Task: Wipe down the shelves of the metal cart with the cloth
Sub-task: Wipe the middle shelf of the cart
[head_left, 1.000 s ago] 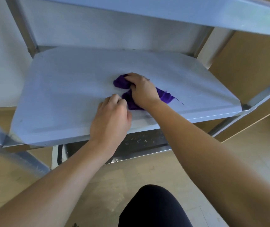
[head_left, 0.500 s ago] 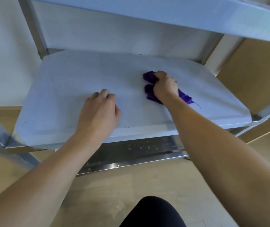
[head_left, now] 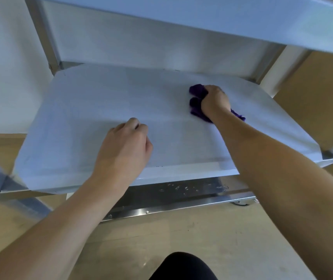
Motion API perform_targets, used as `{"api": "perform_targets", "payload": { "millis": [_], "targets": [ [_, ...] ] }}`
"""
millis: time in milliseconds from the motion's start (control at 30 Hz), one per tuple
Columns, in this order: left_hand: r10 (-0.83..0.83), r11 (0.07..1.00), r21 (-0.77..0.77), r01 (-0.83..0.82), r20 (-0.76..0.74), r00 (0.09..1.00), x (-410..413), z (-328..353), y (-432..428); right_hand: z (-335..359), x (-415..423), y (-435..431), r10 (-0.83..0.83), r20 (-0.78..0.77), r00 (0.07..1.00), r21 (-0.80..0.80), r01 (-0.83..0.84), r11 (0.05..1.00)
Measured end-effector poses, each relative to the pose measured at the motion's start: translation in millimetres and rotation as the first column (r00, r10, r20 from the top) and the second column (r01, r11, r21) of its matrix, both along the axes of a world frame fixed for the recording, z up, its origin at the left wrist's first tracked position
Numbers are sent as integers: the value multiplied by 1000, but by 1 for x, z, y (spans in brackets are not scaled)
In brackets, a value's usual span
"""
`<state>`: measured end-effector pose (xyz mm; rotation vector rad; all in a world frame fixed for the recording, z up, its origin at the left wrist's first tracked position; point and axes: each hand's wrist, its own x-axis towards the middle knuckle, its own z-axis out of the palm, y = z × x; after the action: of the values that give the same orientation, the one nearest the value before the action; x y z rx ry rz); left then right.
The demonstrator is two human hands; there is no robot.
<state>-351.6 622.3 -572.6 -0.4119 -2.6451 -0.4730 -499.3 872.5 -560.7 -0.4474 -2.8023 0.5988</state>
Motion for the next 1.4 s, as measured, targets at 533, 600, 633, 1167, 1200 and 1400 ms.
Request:
{"api": "perform_targets", "payload": {
  "millis": [533, 600, 633, 1167, 1200, 1400],
  "targets": [
    [7, 1000, 6, -7, 6, 1000, -2, -2, -3, 4, -35, -46, 222, -51, 974, -162, -227, 960],
    [-2, 1000, -4, 2, -9, 1000, -2, -2, -1, 6, -47, -13, 112, -7, 994, -132, -112, 985],
    [-5, 1000, -8, 5, -16, 1000, -3, -1, 1, 4, -58, -1, 29, -2, 1000, -119, -29, 993],
    [21, 1000, 5, -21, 21, 1000, 0, -1, 5, 11, -53, -132, 481, -35, 876, -166, -479, 862],
    [17, 1000, 12, -17, 13, 1000, -1, -2, 5, 9, -56, -111, 408, -91, 909, -233, -418, 878],
    [0, 1000, 0, 0, -26, 1000, -7, -2, 10, 4, -71, -20, -20, -23, 1000, -102, 17, 995]
  ]
}}
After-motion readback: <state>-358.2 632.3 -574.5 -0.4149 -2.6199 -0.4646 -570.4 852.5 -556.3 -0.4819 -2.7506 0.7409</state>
